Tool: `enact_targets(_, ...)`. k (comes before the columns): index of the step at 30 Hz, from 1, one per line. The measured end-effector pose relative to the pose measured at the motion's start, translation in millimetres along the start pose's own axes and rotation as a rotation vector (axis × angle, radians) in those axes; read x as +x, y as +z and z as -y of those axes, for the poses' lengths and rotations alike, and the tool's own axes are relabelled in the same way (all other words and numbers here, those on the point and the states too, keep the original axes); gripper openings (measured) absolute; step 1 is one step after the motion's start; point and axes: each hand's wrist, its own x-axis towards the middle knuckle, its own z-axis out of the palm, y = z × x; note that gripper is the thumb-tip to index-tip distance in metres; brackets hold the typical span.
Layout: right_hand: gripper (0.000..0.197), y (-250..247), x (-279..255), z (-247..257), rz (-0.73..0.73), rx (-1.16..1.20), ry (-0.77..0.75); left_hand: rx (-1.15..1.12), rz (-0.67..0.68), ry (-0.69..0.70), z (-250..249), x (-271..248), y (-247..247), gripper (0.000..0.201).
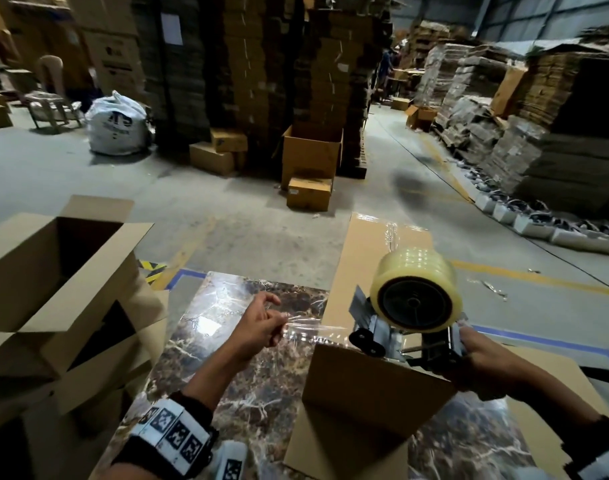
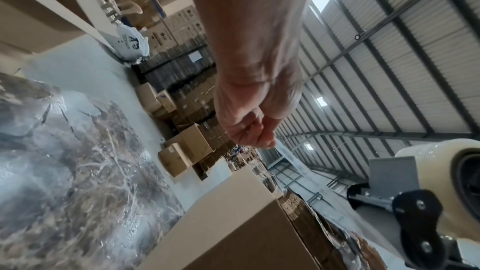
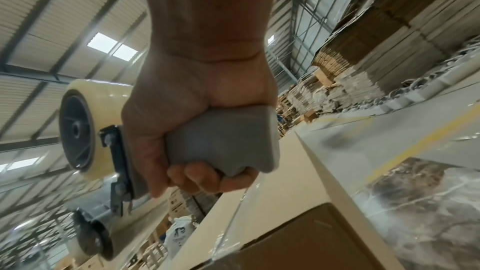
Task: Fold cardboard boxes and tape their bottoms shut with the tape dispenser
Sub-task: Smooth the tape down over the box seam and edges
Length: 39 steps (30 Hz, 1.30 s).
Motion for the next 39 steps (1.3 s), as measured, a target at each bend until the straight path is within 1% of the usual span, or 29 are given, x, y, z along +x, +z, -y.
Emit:
enact_targets(1,0.008,0,0,1,-0.004,-0.005,-0.002,0.016,-0.001,0.009,-1,3,3,0.022)
enact_targets(3,0.011,-1,5,-2,-0.021,-0.023,-0.019,0.038,-0.001,0.035,1,8,8,0.022)
enact_targets(5,0.006,-2,9,-8,-0.030,-0.060,-0.025,0.052,0.012,0.051,4,12,11,0.022)
enact_targets(8,0.006,-2,13,-15,-0.017,-0.072,-0.015,0.059,0.025,0.056,9,12,15,0.022)
enact_targets(10,0.018,-1,15,-19,-0.019,-0.085,0.013,0.056,0.035,0.057,12,13,17,0.022)
enact_targets(12,0.029,0,19,-28,-0.039,-0.110,0.080,0.058,0.046,0.061,17,15,16,0.023)
enact_targets(13,0.026,-1,21,-33,-0.046,-0.132,0.101,0.058,0.051,0.059,19,15,16,0.024)
enact_targets(15,0.006,-1,25,-41,-0.053,-0.155,0.100,0.057,0.059,0.055,24,16,14,0.024)
enact_targets(17,0.018,-3,31,-50,-0.050,-0.157,0.086,0.049,0.064,0.053,26,17,13,0.024)
enact_targets(18,0.020,-4,33,-52,-0.047,-0.170,0.084,0.042,0.068,0.053,26,18,14,0.024)
enact_targets(21,0.014,-4,34,-50,-0.037,-0.184,0.083,0.032,0.070,0.056,28,20,18,0.023)
enact_targets(27,0.013,0,36,-49,0.002,-0.208,0.093,0.010,0.075,-0.007,52,19,28,0.019)
enact_targets(29,0.016,0,38,-49,0.000,-0.204,0.107,-0.005,0.068,-0.031,59,17,36,0.020)
enact_targets(31,0.024,0,39,-47,-0.001,-0.206,0.116,-0.027,0.075,-0.048,63,15,46,0.021)
enact_targets(33,0.024,0,40,-46,0.002,-0.207,0.134,-0.036,0.072,-0.064,66,15,53,0.019)
enact_targets(34,0.021,0,41,-47,0.004,-0.219,0.141,-0.013,0.069,-0.067,67,15,54,0.018)
enact_targets(36,0.017,-2,41,-51,-0.001,-0.245,0.144,0.114,0.094,-0.068,70,12,52,0.016)
enact_targets(37,0.019,-3,41,-52,-0.002,-0.255,0.144,0.189,0.126,-0.083,72,10,50,0.016)
enact_targets(39,0.028,-4,42,-55,0.005,-0.277,0.142,0.294,0.177,-0.132,78,4,42,0.023)
